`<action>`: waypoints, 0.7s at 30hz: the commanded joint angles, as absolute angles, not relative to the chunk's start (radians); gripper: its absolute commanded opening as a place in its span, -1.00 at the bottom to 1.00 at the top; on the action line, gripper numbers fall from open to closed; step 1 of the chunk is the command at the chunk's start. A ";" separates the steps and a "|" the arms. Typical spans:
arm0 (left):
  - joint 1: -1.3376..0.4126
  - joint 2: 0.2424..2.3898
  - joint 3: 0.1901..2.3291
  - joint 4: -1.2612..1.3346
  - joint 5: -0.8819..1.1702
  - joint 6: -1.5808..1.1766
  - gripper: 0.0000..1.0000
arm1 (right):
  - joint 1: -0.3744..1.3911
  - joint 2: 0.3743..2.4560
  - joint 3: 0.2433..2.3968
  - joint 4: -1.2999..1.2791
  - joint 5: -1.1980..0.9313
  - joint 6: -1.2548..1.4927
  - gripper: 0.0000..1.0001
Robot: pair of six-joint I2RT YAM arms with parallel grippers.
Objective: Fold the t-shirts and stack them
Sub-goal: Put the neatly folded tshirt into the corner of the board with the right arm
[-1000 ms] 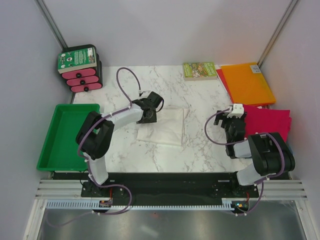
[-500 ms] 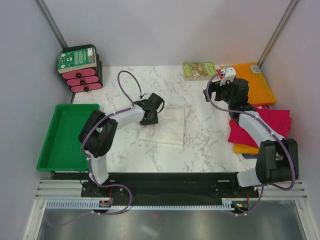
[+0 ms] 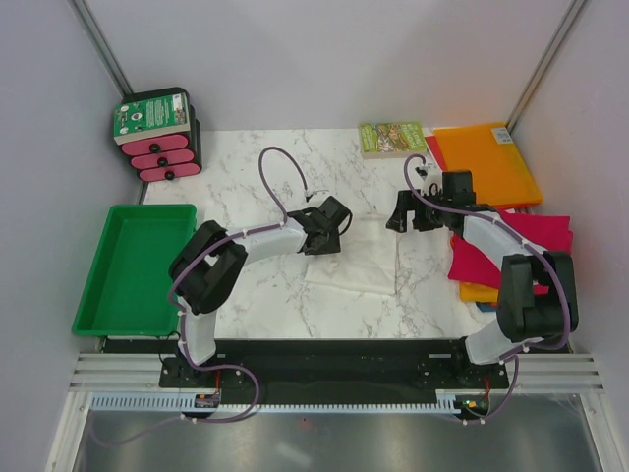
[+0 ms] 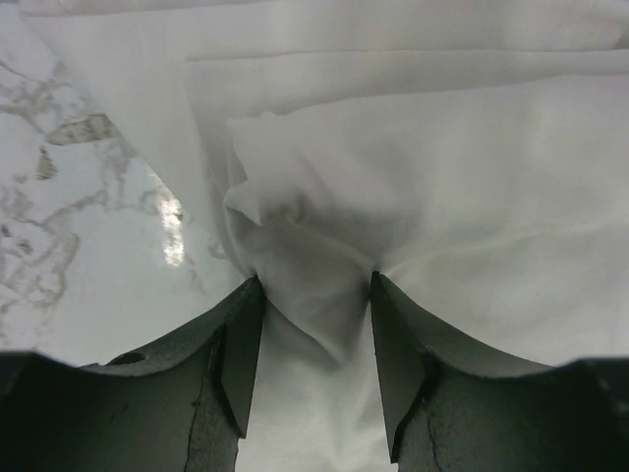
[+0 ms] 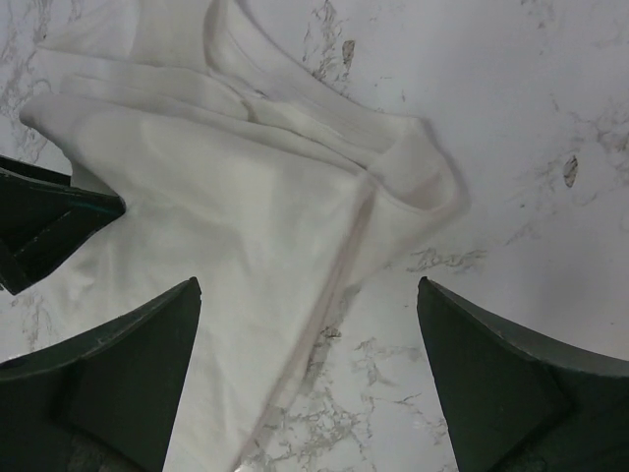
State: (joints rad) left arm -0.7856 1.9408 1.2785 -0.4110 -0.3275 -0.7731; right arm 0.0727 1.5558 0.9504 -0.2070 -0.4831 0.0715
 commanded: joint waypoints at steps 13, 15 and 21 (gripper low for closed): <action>-0.807 2.052 1.318 -0.474 -0.193 -0.870 0.07 | 0.117 1.562 0.911 -0.313 -0.345 0.077 0.95; -0.790 2.094 1.360 -0.483 -0.166 -0.885 0.07 | 0.117 1.577 0.914 -0.313 -0.344 0.083 0.96; -0.729 2.171 1.399 -0.494 -0.091 -0.972 0.06 | 0.117 1.603 0.908 -0.313 -0.345 0.094 0.96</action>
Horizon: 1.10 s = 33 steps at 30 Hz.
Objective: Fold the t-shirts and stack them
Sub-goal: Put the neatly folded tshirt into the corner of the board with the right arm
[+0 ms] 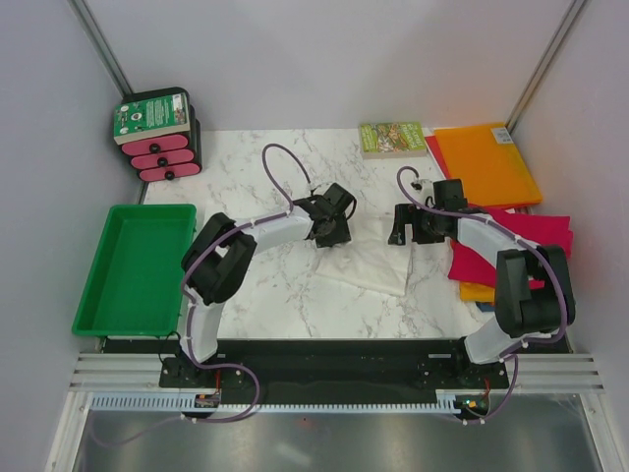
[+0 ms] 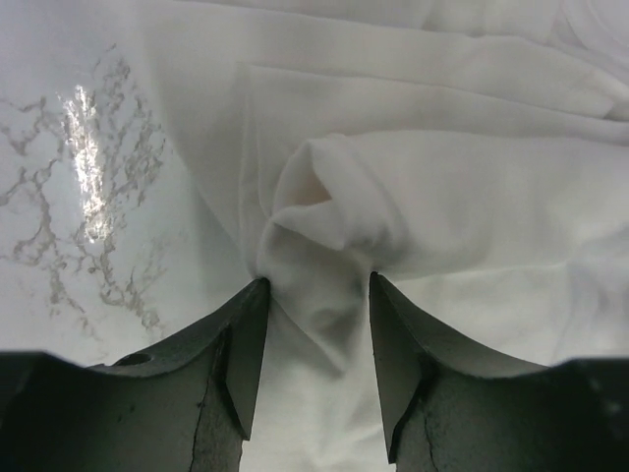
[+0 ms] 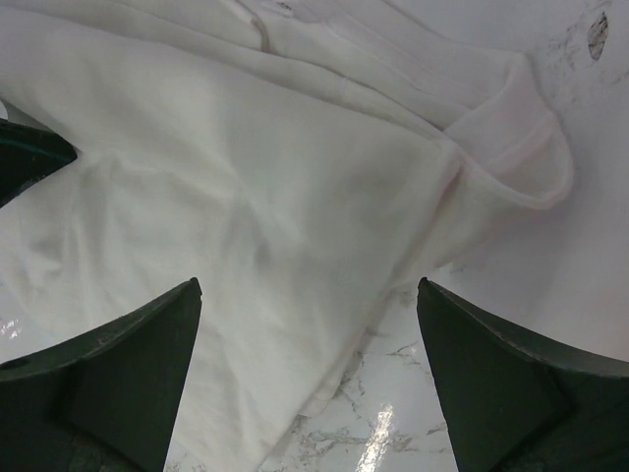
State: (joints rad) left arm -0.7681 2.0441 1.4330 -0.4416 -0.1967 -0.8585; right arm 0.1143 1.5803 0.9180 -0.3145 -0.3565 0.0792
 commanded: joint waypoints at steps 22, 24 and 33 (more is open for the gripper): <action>-0.834 1.813 1.354 -0.331 -0.362 -0.674 0.16 | 0.124 1.419 1.005 -0.218 -0.042 0.009 0.90; -0.857 1.833 1.364 -0.290 -0.313 -0.644 0.13 | 0.120 1.411 1.000 -0.203 -0.026 0.075 0.48; -0.877 2.046 1.518 -0.276 -0.084 -0.591 -0.72 | 0.092 1.396 0.996 -0.246 -0.262 0.009 -0.40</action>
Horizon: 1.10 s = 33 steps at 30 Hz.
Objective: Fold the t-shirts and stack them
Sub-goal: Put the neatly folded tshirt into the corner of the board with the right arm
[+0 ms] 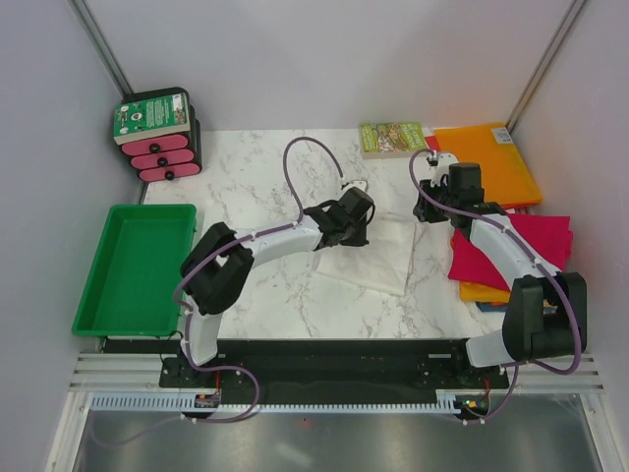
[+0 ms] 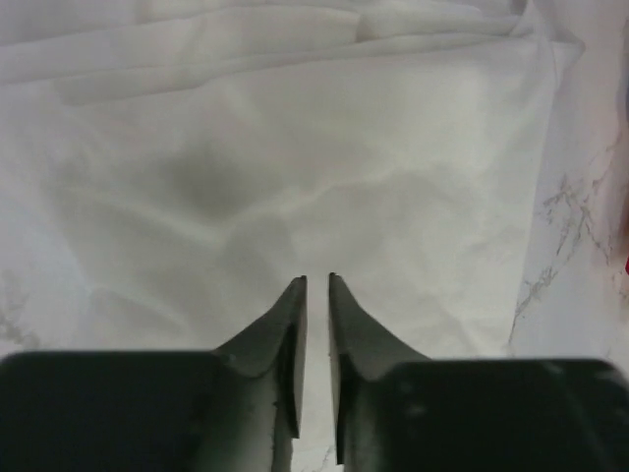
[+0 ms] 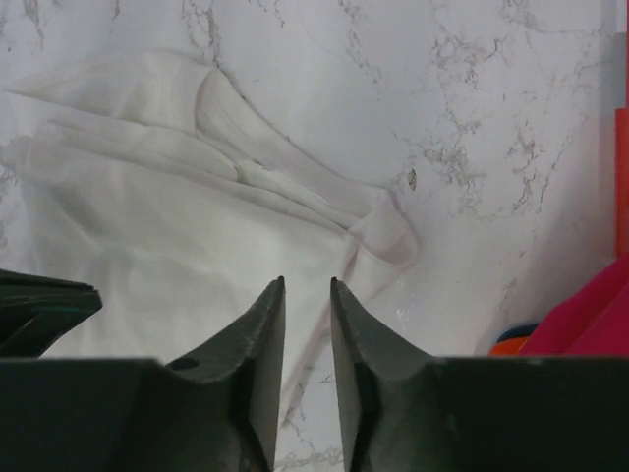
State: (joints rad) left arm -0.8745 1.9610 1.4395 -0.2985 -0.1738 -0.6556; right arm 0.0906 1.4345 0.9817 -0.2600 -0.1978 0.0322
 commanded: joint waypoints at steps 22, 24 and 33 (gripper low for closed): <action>-0.664 2.264 1.775 -0.433 -0.064 -0.620 -0.73 | 0.121 1.514 0.952 -0.325 -0.307 0.046 0.58; -0.667 2.240 1.769 -0.428 -0.048 -0.615 -0.57 | 0.124 1.535 0.963 -0.325 -0.325 0.055 0.86; -0.680 2.137 1.747 -0.405 -0.006 -0.594 -0.14 | 0.137 1.663 1.037 -0.213 -0.365 0.107 0.96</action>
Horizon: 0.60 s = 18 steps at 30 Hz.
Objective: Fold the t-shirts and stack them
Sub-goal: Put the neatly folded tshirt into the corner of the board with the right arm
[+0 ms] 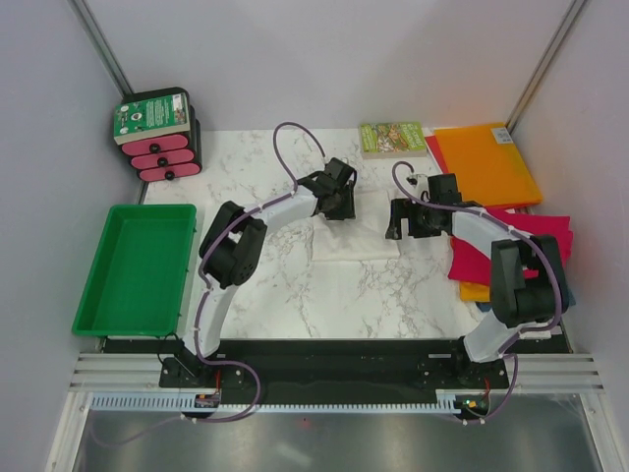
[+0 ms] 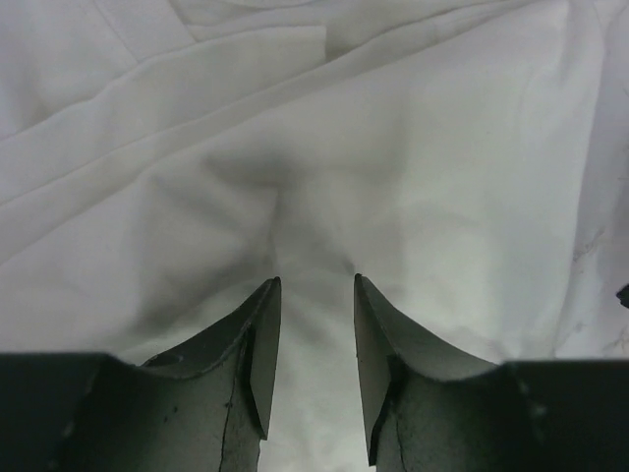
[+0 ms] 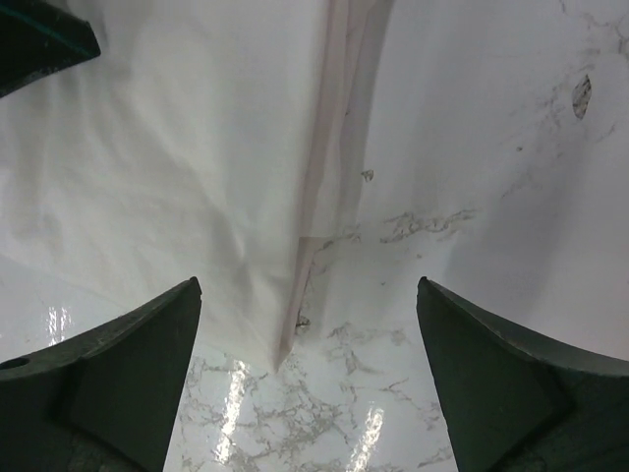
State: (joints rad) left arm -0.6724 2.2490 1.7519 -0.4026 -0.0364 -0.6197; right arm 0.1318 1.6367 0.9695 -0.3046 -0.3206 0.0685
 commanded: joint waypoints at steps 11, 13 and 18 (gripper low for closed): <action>-0.683 2.062 1.658 -0.411 -0.005 -0.609 -0.21 | 0.141 1.887 1.127 -0.117 -0.428 0.196 0.88; -0.683 2.060 1.641 -0.410 -0.005 -0.609 -0.22 | 0.140 1.920 1.138 -0.118 -0.448 0.216 0.86; -0.684 2.072 1.623 -0.410 -0.005 -0.615 -0.26 | 0.147 1.953 1.112 -0.129 -0.489 0.247 0.80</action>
